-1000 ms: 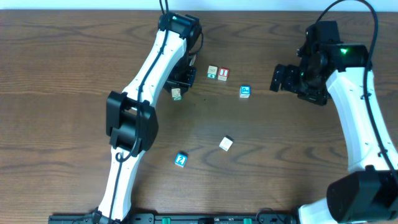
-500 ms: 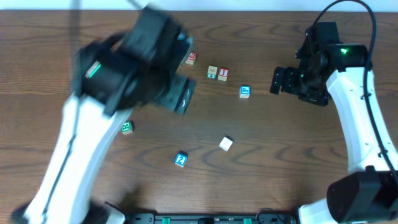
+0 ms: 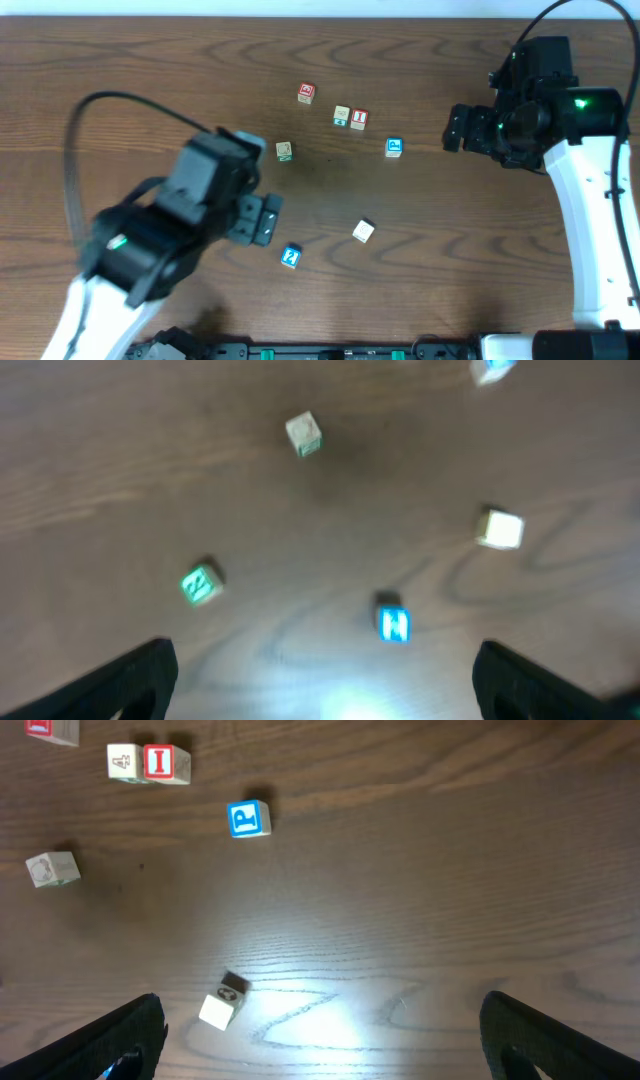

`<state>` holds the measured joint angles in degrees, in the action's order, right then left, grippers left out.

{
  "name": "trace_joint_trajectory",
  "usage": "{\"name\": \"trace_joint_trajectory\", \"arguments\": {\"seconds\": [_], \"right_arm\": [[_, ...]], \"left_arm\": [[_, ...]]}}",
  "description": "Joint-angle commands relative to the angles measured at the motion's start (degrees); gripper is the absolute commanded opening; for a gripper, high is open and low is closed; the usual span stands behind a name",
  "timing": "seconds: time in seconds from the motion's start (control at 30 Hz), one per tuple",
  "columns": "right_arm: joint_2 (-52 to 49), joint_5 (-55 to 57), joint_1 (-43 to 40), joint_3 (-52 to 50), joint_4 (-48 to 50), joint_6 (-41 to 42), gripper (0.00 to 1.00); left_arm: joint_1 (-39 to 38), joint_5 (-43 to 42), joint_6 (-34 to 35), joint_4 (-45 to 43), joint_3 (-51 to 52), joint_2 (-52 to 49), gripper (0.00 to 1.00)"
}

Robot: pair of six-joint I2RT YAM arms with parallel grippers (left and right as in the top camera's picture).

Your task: Spell out Ai2

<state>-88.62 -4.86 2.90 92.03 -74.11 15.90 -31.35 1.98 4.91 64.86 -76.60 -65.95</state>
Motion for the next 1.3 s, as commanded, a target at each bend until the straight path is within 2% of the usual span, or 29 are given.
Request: {"name": "trace_joint_trajectory", "arguments": {"seconds": [0.0,0.17,0.23,0.27,0.33,0.37,0.4,0.47,0.53,0.6,0.7,0.9,1.17,1.27], "right_arm": [[0.46,0.55,0.52,0.63,-0.48,-0.74,0.99],[0.46,0.55,0.50,0.63,-0.48,-0.74,0.99],[0.44,0.55,0.52,0.63,-0.42,-0.74,0.99],[0.44,0.55,0.50,0.63,-0.42,-0.74,0.99],[0.46,0.57,0.50,0.63,-0.50,-0.74,0.99],[0.44,0.57,0.50,0.63,-0.50,-0.74,0.99],[0.44,0.57,0.52,0.63,-0.48,-0.74,0.99],[0.44,0.57,0.50,0.63,-0.46,-0.74,0.99],[0.44,0.57,0.50,0.63,-0.46,-0.74,0.99],[0.44,0.57,0.50,0.63,-0.44,-0.74,0.99],[0.44,0.57,0.50,0.63,-0.46,-0.74,0.99],[0.44,0.57,0.50,0.63,-0.37,-0.74,0.99],[0.44,0.57,0.52,0.63,-0.26,-0.72,0.99],[0.44,0.55,0.52,0.63,-0.26,-0.70,0.99]], "left_arm": [[-0.07,1.62,-0.66,-3.17,5.11,-5.51,0.95],[0.20,-2.03,-15.89,-5.92,5.07,-17.55,0.95],[0.28,-6.21,-25.14,-7.89,5.07,-22.69,0.99],[0.28,-6.78,-28.02,-8.81,5.07,-24.44,0.97],[0.28,-6.23,-33.11,-12.59,5.07,-28.48,0.87],[0.31,-5.68,-35.06,-14.38,5.07,-29.75,0.88],[0.31,-4.44,-37.53,-16.22,5.07,-30.99,0.98],[0.31,0.79,-41.90,-19.91,5.07,-32.81,0.95],[0.50,6.60,-42.38,-22.62,5.07,-33.75,0.95],[1.18,8.09,-42.62,-24.37,5.09,-34.03,0.95],[4.35,3.06,-43.56,-27.80,5.09,-34.05,0.95],[12.66,-11.17,-51.56,-29.55,5.09,-34.05,0.95],[14.40,-11.91,-60.19,-29.66,5.07,-34.21,0.95],[14.43,-10.91,-60.65,-30.56,5.07,-35.32,0.95]]}}
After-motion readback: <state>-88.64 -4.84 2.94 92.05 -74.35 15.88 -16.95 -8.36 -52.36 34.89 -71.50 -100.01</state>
